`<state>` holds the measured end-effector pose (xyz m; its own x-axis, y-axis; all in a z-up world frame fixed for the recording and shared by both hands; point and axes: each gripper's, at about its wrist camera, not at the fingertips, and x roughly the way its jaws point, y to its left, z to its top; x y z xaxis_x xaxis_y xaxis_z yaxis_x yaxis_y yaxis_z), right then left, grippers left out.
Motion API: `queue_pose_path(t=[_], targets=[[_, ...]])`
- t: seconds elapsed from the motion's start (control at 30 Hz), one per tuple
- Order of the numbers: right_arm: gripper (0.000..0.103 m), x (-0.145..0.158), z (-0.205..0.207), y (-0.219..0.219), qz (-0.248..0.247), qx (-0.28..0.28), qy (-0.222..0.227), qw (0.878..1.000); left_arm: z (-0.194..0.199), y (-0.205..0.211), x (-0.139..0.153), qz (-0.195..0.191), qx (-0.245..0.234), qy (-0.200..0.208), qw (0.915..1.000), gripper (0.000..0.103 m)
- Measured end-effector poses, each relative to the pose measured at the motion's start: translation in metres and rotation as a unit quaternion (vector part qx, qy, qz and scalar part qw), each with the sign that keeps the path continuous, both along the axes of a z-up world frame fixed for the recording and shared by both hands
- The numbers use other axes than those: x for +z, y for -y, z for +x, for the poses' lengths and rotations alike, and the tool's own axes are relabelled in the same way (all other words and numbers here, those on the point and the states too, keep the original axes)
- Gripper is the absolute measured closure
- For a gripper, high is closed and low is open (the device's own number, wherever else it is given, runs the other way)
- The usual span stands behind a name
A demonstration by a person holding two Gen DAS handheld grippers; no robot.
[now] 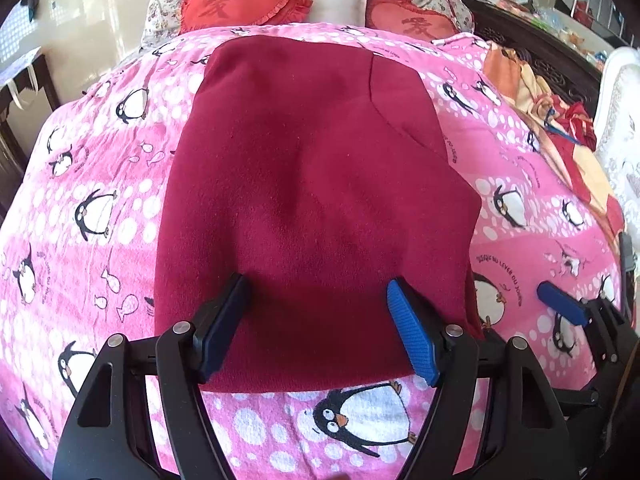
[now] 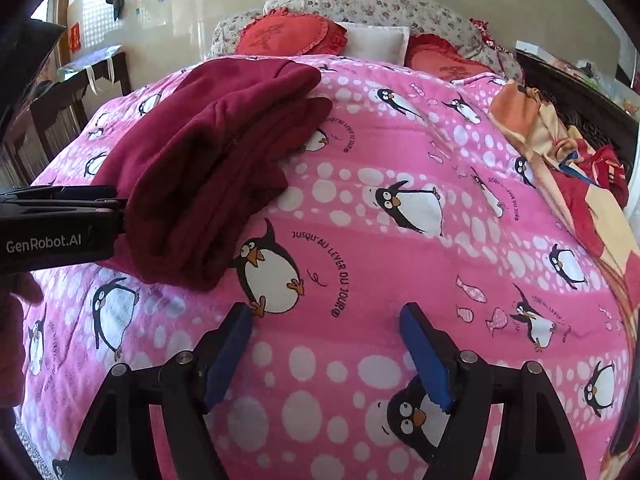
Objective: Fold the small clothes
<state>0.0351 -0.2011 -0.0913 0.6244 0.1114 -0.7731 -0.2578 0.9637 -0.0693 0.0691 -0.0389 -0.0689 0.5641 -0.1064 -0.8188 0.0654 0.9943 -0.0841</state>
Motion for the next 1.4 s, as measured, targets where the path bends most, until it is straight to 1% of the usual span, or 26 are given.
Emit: queue_pose_path(t=[0.17, 0.2, 0.27, 0.37, 0.4, 0.43, 0.47, 0.5, 0.53, 0.6, 0.67, 0.7, 0.73, 0.8, 0.9, 0.97, 1.0, 1.03, 1.07, 1.13, 1.2, 1.3, 1.4], targets=[[0.028, 0.000, -0.001, 0.000, 0.001, 0.001, -0.001, 1.000, -0.004, -0.009, 0.000, -0.034, -0.013, 0.017, 0.9992, 0.024], [0.027, 0.000, -0.001, 0.000, 0.002, 0.001, -0.003, 1.000, -0.005, -0.010, 0.000, -0.034, -0.018, 0.021, 0.9990, 0.024], [0.026, 0.000, 0.000, -0.001, 0.001, 0.003, -0.007, 1.000, -0.011, -0.008, 0.006, -0.022, -0.034, 0.025, 0.9989, 0.024], [0.017, 0.000, 0.003, -0.002, 0.010, 0.007, -0.029, 1.000, -0.031, -0.016, 0.018, -0.019, -0.045, 0.033, 0.9983, 0.024], [0.011, 0.001, 0.005, -0.002, 0.017, 0.011, -0.042, 0.999, -0.040, -0.020, 0.021, -0.019, -0.049, 0.029, 0.9982, 0.024], [0.001, 0.001, 0.007, -0.004, 0.024, 0.023, -0.062, 0.998, -0.046, -0.023, 0.023, -0.016, -0.051, 0.025, 0.9983, 0.024], [0.000, 0.000, 0.008, -0.007, 0.023, 0.032, -0.073, 0.997, -0.053, -0.026, 0.024, -0.011, -0.050, 0.022, 0.9984, 0.024], [0.000, 0.000, 0.007, -0.012, 0.010, 0.035, -0.076, 0.996, -0.060, -0.031, 0.026, -0.009, -0.046, 0.018, 0.9988, 0.024], [0.000, 0.000, 0.004, -0.016, -0.003, 0.029, -0.070, 0.997, -0.065, -0.036, 0.026, -0.005, -0.037, 0.011, 0.9992, 0.024], [0.000, -0.001, 0.000, -0.016, -0.002, 0.017, -0.058, 0.998, -0.073, -0.046, 0.028, 0.000, -0.014, -0.002, 0.9999, 0.024], [0.000, -0.002, -0.002, -0.015, 0.001, 0.014, -0.057, 0.998, -0.077, -0.053, 0.026, 0.023, 0.017, -0.024, 0.9993, 0.024], [0.000, -0.001, -0.002, -0.015, -0.003, 0.013, -0.066, 0.998, -0.078, -0.056, 0.025, 0.030, 0.031, -0.034, 0.9985, 0.024], [0.000, 0.000, -0.002, -0.015, -0.007, 0.011, -0.073, 0.997, -0.079, -0.059, 0.024, 0.028, 0.039, -0.041, 0.9980, 0.024], [0.000, 0.001, -0.008, -0.015, -0.015, -0.003, -0.103, 0.995, -0.081, -0.062, 0.020, 0.026, 0.050, -0.058, 0.9967, 0.024], [0.000, 0.006, -0.027, -0.015, -0.024, -0.014, -0.138, 0.990, -0.081, -0.062, 0.016, 0.026, 0.053, -0.078, 0.9952, 0.024], [0.004, 0.018, -0.043, -0.009, -0.019, -0.018, -0.148, 0.989, -0.082, -0.062, 0.018, 0.029, 0.053, -0.079, 0.9951, 0.024], [0.007, 0.030, -0.051, -0.004, -0.001, -0.020, -0.148, 0.989, -0.082, -0.062, 0.019, 0.029, 0.053, -0.078, 0.9952, 0.024], [0.007, 0.041, -0.057, 0.000, 0.011, -0.022, -0.139, 0.990, -0.082, -0.061, 0.022, 0.027, 0.052, -0.076, 0.9954, 0.024], [0.007, 0.057, -0.063, 0.005, 0.022, -0.025, -0.119, 0.992, -0.081, -0.061, 0.024, 0.024, 0.051, -0.075, 0.9956, 0.024], [0.007, 0.087, -0.067, 0.014, 0.025, -0.035, -0.085, 0.995, -0.076, -0.061, 0.031, 0.016, 0.048, -0.072, 0.9961, 0.024], [0.007, 0.111, -0.067, 0.019, 0.024, -0.045, -0.056, 0.997, -0.074, -0.058, 0.038, 0.012, 0.045, -0.070, 0.9965, 0.024], [0.007, 0.138, -0.061, 0.021, 0.042, -0.055, -0.028, 0.997, -0.070, -0.054, 0.050, 0.015, 0.038, -0.059, 0.9975, 0.024], [0.007, 0.151, -0.054, 0.017, 0.045, -0.054, -0.013, 0.997, -0.067, -0.053, 0.061, 0.016, 0.033, -0.048, 0.9982, 0.024]])
